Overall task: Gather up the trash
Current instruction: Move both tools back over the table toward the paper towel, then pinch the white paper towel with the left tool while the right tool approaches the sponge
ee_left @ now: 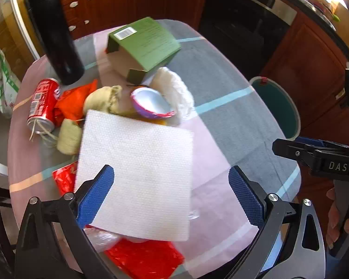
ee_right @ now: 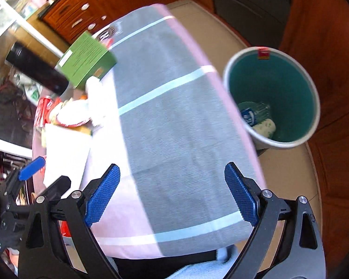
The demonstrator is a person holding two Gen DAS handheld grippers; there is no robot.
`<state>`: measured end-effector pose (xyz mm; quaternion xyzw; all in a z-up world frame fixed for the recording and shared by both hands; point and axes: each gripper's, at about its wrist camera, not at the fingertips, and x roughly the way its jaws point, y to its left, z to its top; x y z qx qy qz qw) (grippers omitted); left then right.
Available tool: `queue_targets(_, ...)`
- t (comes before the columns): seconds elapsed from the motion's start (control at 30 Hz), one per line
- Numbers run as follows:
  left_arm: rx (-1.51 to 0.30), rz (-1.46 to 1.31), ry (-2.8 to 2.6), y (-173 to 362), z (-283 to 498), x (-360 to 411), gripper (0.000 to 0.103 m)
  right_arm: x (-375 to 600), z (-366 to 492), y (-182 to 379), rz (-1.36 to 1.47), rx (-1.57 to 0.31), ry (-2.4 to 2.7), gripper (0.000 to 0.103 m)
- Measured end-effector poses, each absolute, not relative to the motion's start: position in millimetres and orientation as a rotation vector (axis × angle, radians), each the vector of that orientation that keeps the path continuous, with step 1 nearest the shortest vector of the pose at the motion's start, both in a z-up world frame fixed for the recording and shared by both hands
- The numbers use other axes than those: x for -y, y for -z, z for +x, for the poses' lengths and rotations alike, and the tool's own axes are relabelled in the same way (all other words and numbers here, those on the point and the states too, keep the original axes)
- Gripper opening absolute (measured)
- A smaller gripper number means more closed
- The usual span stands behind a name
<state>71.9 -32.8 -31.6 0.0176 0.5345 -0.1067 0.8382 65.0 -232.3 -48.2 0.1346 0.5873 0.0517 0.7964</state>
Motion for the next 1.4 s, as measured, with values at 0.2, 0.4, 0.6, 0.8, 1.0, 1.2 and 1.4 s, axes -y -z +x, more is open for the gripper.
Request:
queue_targets(0.2, -1.172, -0.012, 0.211, 52, 71, -15, 0.099, 184, 69, 54, 0.248, -1.299, -0.144, 0.087)
queue_targets(0.4, -1.24, 0.008, 0.244, 75, 76, -14, 0.099, 164, 75, 62, 0.23, -1.332, -0.154, 0.087)
queue_targets(0.6, -1.23, 0.008, 0.28, 86, 80, -7, 0.098, 168, 82, 73, 0.235, -1.359, -0.126, 0.087)
queue_targets(0.8, -1.206, 0.019, 0.291, 86, 75, -6, 0.073, 174, 84, 77, 0.249, -1.367, -0.109, 0.087)
queue_targets(1.0, -1.194, -0.096, 0.318, 66, 69, -25, 0.073, 172, 79, 74, 0.238, -1.363, -0.107, 0.087)
queue_targets(1.2, -1.166, -0.156, 0.327, 51, 60, -45, 0.074, 161, 73, 67, 0.213, -1.352, -0.108, 0.087)
queue_targets(1.4, -1.149, -0.167, 0.332, 44, 54, -57, 0.077, 147, 69, 62, 0.193, -1.347, -0.117, 0.087)
